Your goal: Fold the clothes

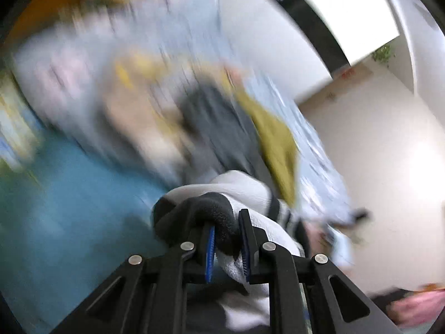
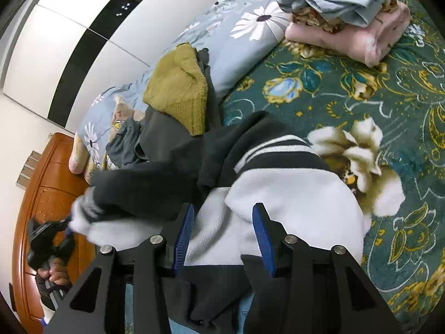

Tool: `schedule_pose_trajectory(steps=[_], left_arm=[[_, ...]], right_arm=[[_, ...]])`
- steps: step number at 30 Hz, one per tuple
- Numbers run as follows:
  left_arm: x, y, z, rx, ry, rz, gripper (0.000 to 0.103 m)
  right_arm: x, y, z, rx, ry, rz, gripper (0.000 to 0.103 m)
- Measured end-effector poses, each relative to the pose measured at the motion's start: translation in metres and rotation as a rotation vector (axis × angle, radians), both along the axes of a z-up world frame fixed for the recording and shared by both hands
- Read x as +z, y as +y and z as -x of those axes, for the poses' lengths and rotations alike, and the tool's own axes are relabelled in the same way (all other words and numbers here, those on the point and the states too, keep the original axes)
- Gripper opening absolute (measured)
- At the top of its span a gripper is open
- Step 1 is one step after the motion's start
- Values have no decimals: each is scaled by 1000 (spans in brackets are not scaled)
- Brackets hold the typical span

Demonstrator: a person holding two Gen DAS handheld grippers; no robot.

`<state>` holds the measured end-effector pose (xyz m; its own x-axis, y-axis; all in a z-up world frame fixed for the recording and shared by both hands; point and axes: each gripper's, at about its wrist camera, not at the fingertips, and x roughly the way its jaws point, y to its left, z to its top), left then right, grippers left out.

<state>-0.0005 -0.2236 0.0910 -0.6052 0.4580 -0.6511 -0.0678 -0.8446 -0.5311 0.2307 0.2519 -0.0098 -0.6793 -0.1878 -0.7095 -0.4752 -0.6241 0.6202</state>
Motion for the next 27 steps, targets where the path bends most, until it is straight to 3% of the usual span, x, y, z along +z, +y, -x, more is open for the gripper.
schedule_pose_trajectory(steps=[2, 8, 10, 13, 17, 19, 20, 21, 27], left_arm=[[-5, -21, 13, 78, 43, 195, 13], [-63, -56, 64, 239, -98, 353, 8], [-74, -65, 74, 250, -162, 272, 8], [-70, -58, 64, 211, -163, 199, 8], [-70, -13, 39, 7, -216, 37, 13], [-85, 23, 28, -108, -273, -31, 34], [-93, 42, 23, -164, -304, -62, 52], [-102, 61, 18, -221, -334, -93, 55], [-147, 133, 22, -292, -401, -78, 55]], right_arm=[[-7, 0, 1, -1, -29, 4, 45], [-21, 17, -5, -53, -125, 11, 45], [-22, 27, -9, -67, -162, 3, 45], [-25, 41, -11, -68, -208, -4, 45], [-44, 54, -8, -50, -299, 9, 46], [-54, 58, -6, -44, -328, 26, 46], [-58, 59, -5, -47, -334, 36, 46], [-62, 59, -4, -50, -341, 45, 46], [-55, 53, -4, -44, -293, 42, 46]])
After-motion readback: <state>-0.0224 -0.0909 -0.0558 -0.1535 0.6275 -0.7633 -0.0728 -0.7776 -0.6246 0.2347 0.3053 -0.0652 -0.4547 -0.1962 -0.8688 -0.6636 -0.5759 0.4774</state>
